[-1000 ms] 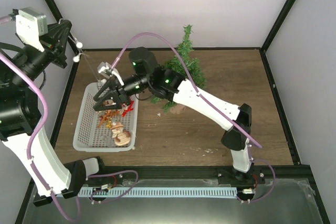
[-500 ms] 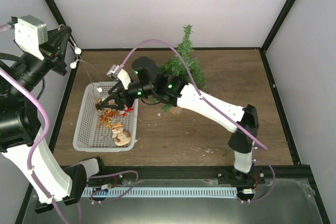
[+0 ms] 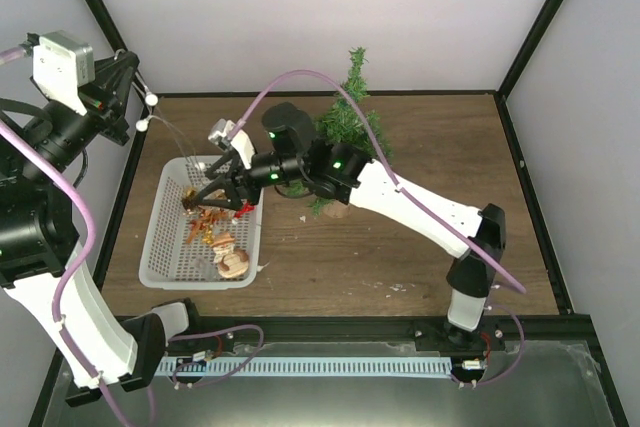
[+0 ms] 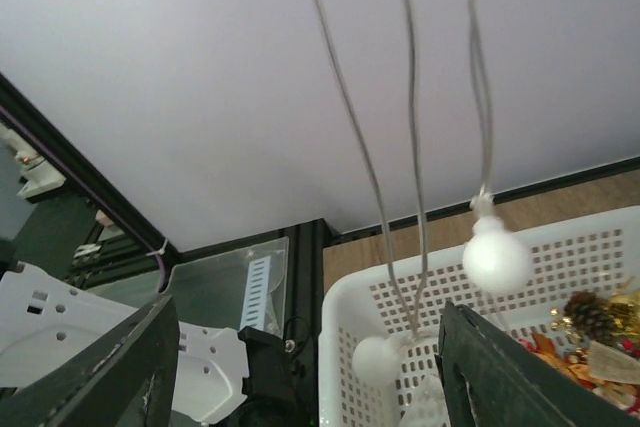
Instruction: Decorate the small christmas tree
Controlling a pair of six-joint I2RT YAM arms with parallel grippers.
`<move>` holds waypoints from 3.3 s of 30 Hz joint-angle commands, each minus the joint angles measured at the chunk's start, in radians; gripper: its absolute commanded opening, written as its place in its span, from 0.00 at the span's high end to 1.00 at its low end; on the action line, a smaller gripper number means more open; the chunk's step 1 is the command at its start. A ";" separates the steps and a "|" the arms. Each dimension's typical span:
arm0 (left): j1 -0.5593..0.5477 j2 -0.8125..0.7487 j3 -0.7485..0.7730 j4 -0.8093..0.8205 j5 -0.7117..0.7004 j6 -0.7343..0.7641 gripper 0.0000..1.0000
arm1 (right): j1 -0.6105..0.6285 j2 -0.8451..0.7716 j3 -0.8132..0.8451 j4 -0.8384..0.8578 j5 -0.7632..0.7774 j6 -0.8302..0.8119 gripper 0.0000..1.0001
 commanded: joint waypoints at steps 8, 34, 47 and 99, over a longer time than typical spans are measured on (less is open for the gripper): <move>0.004 -0.007 0.013 -0.010 0.031 -0.006 1.00 | -0.001 0.163 0.130 0.080 -0.158 0.019 0.36; 0.004 -0.006 -0.043 0.010 0.032 -0.004 1.00 | -0.016 0.220 0.203 0.246 -0.614 0.207 0.43; 0.004 -0.024 -0.128 0.028 -0.017 -0.003 1.00 | -0.020 0.153 0.246 0.301 -0.708 0.317 0.48; 0.001 -0.061 -0.070 -0.074 0.003 0.061 1.00 | -0.117 0.077 -0.100 0.207 -0.245 0.112 0.32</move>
